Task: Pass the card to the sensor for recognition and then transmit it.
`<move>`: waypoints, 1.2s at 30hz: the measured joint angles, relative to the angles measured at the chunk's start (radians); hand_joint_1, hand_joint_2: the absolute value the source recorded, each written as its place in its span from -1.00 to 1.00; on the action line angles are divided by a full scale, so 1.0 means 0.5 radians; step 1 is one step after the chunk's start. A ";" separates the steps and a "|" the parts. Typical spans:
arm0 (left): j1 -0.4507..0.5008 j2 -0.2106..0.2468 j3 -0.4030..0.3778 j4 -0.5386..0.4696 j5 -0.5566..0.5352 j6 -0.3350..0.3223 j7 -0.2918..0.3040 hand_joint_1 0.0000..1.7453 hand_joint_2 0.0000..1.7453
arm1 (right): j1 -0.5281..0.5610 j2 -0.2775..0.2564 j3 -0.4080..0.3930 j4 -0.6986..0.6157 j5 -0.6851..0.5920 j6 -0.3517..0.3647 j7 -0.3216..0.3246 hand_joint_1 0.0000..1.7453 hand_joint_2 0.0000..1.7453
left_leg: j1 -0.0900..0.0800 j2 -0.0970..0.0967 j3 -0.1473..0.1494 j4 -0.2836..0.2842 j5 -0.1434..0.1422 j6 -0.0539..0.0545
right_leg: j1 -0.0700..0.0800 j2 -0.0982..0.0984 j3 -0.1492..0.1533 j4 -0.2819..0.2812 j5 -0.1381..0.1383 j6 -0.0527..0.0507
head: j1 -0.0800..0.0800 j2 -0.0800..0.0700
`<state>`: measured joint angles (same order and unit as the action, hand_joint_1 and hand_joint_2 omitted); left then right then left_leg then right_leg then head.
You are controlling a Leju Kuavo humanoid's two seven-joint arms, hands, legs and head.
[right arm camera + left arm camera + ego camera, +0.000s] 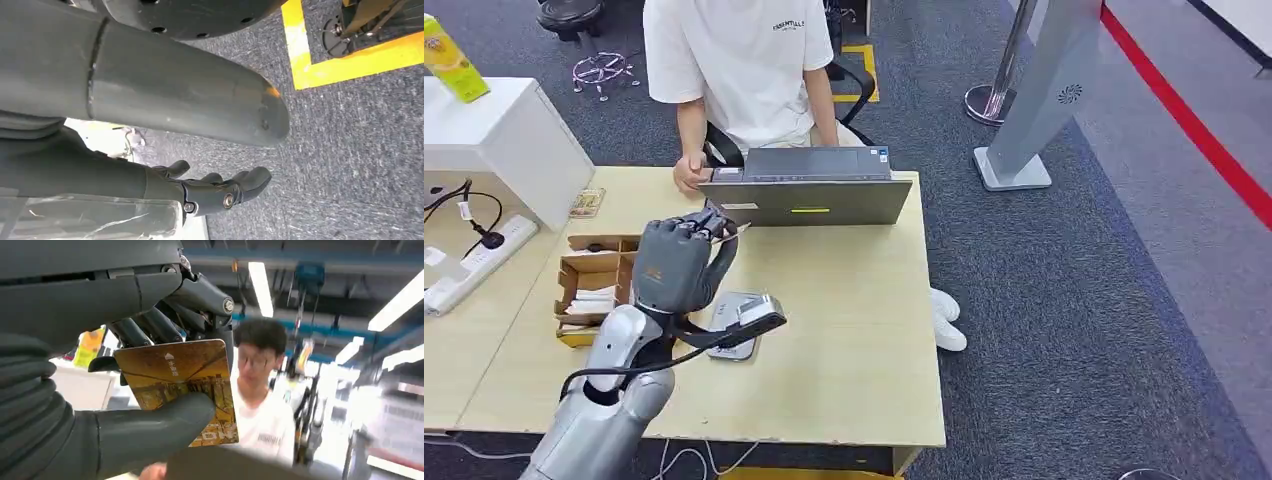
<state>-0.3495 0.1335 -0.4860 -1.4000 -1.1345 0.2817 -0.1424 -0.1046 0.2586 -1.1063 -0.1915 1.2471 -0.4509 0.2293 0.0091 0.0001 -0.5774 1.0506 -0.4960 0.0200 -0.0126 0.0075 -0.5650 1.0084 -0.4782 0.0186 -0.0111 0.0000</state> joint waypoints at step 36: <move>-0.138 -0.101 -0.186 0.927 -0.152 -0.367 0.208 1.00 1.00 | 0.000 0.000 -0.012 0.004 -0.016 0.028 -0.012 -1.00 -1.00 | -0.001 0.000 -0.003 0.001 0.004 0.001 | -0.001 0.001 -0.002 -0.001 0.005 0.003 | 0.000 -0.001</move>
<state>-0.4186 0.0832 -0.5791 -0.9366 -1.2104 0.0981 -0.0382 -0.1046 0.2586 -1.1124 -0.1896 1.2390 -0.4372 0.2232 0.0086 0.0003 -0.5787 1.0509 -0.4938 0.0203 -0.0130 0.0078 -0.5660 1.0081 -0.4757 0.0200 -0.0111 -0.0004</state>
